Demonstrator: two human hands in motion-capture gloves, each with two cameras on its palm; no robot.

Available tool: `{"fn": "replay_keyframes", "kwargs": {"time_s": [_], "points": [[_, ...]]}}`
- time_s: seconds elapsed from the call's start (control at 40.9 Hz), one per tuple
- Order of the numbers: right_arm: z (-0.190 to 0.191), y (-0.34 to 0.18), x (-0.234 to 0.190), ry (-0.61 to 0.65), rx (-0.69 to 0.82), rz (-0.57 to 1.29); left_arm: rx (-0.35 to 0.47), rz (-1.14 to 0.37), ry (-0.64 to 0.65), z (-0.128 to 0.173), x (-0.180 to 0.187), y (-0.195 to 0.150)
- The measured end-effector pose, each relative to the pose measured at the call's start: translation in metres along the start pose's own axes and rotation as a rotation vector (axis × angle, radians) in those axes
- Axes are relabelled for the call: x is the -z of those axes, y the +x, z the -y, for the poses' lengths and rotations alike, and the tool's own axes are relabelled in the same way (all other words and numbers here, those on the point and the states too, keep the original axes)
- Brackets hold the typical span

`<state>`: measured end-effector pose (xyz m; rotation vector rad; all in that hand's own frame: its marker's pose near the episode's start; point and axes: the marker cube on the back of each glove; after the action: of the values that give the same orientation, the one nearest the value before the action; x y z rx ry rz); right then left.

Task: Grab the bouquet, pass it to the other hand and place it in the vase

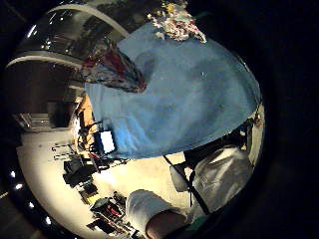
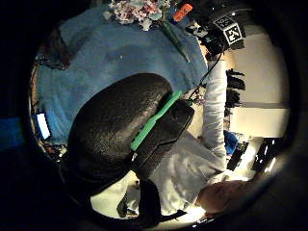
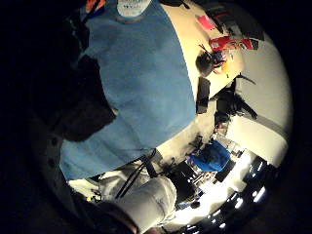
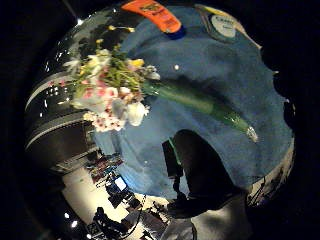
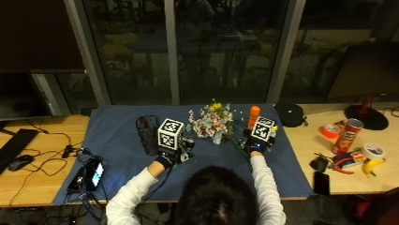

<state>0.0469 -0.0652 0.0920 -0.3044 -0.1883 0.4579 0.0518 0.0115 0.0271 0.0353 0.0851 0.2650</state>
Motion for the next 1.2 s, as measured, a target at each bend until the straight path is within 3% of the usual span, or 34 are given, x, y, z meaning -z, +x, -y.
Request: {"fn": "replay_keyframes", "kwargs": {"time_s": [0.073, 0.342, 0.611, 0.758, 0.88, 1.051, 1.198], "points": [[0.011, 0.002, -0.021, 0.062, -0.011, -0.028, -0.002, 0.016, -0.021, 0.001, -0.004, -0.002], [0.032, 0.006, -0.085, -0.061, -0.019, -0.058, 0.001, 0.021, -0.056, -0.001, -0.010, -0.004], [0.037, -0.003, -0.091, -0.041, 0.022, -0.075, -0.021, 0.036, -0.043, 0.005, -0.016, -0.007], [0.037, -0.009, -0.094, -0.030, -0.033, -0.062, -0.028, 0.054, -0.047, 0.004, -0.018, -0.006], [0.033, -0.013, -0.095, -0.051, -0.008, -0.015, -0.044, 0.103, -0.067, 0.001, -0.020, -0.006], [0.048, 0.002, -0.095, 0.183, -0.046, 0.096, -0.032, 0.118, -0.077, 0.001, -0.025, -0.010], [0.039, -0.003, -0.090, 0.136, 0.072, 0.437, -0.071, 0.013, -0.037, 0.021, -0.034, -0.019]]}}
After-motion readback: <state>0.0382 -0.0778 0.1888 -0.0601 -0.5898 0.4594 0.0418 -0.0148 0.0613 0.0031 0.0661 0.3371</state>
